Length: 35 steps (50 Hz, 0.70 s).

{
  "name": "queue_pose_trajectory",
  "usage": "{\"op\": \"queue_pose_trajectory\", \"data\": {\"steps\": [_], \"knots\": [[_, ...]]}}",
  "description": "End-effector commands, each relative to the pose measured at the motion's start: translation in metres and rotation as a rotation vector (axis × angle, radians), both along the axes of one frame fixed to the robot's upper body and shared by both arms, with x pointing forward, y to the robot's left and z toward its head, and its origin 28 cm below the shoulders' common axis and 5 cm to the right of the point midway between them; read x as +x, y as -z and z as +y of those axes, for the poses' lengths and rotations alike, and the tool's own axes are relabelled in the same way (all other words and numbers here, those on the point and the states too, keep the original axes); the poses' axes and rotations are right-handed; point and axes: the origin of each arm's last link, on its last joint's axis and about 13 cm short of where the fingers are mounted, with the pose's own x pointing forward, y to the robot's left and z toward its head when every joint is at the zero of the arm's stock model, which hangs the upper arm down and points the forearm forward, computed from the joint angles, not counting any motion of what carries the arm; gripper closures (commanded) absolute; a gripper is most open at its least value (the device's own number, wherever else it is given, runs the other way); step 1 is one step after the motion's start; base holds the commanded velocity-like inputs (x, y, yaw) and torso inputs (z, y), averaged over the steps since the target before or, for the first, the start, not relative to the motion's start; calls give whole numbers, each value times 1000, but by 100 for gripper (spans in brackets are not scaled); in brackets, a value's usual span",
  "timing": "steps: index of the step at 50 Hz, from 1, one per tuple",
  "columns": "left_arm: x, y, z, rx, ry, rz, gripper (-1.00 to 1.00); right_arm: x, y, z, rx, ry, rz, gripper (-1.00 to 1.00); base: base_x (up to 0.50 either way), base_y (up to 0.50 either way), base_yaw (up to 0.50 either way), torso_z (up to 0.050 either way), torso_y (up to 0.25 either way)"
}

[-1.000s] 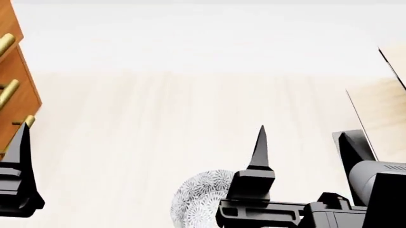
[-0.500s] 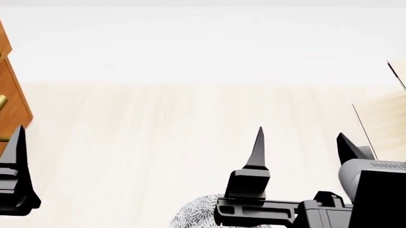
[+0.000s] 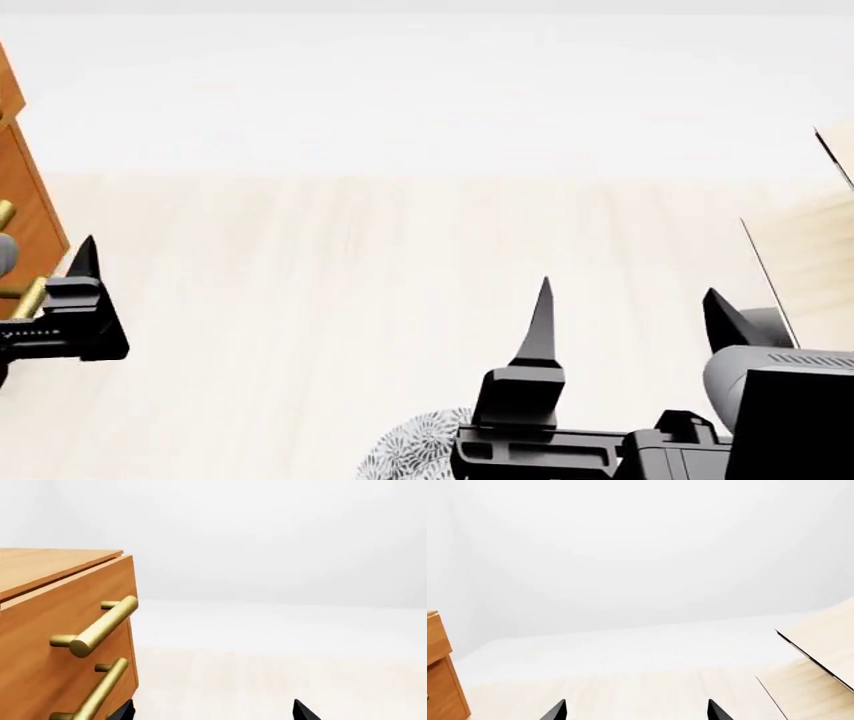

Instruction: Close the top drawer of the cabinet and put the bowl on top of it.

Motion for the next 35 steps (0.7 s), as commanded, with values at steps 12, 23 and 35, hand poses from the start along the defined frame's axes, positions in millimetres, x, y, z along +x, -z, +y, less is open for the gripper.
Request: {"op": "queue_pose_trajectory", "data": {"steps": [12,23,35], "knots": [[22,21,8,37,-30,58,-100,1,3,-1,-3,0,2,-100,0,0,0,0,0],[26,17,12,49,-47,45,-100,1,2,0,-10,-4,-3,-100,0,0,0,0,0],[36,23,31,75,-86,75,-100,4,3,-1,-10,-1,0,-100,0,0,0,0,0]]}}
